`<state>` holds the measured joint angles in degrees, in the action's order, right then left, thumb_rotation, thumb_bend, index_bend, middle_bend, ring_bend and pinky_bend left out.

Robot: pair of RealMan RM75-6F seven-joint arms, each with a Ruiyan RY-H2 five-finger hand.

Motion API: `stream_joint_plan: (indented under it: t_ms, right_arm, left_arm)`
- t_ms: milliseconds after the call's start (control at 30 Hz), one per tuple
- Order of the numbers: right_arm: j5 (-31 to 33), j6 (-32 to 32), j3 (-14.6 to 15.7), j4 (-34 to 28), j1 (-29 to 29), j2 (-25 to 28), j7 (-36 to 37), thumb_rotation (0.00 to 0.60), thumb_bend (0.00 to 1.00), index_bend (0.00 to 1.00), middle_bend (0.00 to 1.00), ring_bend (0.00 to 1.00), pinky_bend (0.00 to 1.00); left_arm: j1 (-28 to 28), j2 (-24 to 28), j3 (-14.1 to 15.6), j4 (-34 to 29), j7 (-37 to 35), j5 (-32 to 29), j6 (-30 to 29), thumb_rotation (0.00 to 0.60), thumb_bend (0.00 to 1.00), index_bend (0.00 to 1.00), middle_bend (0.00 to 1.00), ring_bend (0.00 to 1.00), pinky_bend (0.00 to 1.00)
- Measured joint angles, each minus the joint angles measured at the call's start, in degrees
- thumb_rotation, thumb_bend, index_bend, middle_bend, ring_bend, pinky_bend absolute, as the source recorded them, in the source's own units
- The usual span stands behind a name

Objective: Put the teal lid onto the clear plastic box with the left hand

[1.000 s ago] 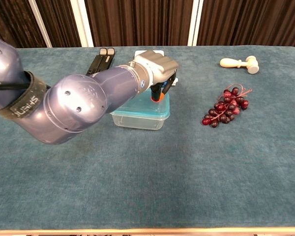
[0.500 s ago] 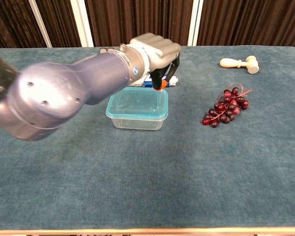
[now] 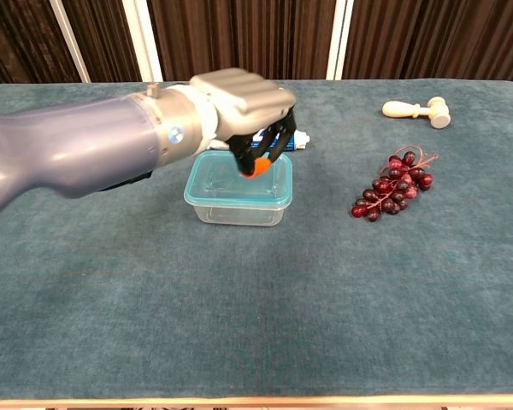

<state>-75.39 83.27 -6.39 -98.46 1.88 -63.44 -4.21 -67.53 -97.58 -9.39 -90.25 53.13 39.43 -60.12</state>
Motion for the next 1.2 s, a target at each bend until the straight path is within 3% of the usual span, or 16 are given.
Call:
stream_joint_plan:
  t_ms: [267, 1200]
  right_arm:
    - [-0.03, 0.19, -0.05, -0.02, -0.06, 0.04, -0.02, 0.600, 0.36, 0.05, 0.00, 0.00, 0.00]
    - [0.25, 0.21, -0.17, -0.28, -0.12, 0.14, -0.05, 0.600, 0.36, 0.05, 0.00, 0.00, 0.00]
  left_arm:
    - [0.37, -0.36, 1.36, -0.03, 0.08, 0.50, 0.48, 0.600, 0.52, 0.70, 0.56, 0.20, 0.11]
    - [-0.03, -3.53, 1.91, 3.94, -0.54, 0.68, 2.79, 0.600, 0.52, 0.70, 0.56, 0.20, 0.10]
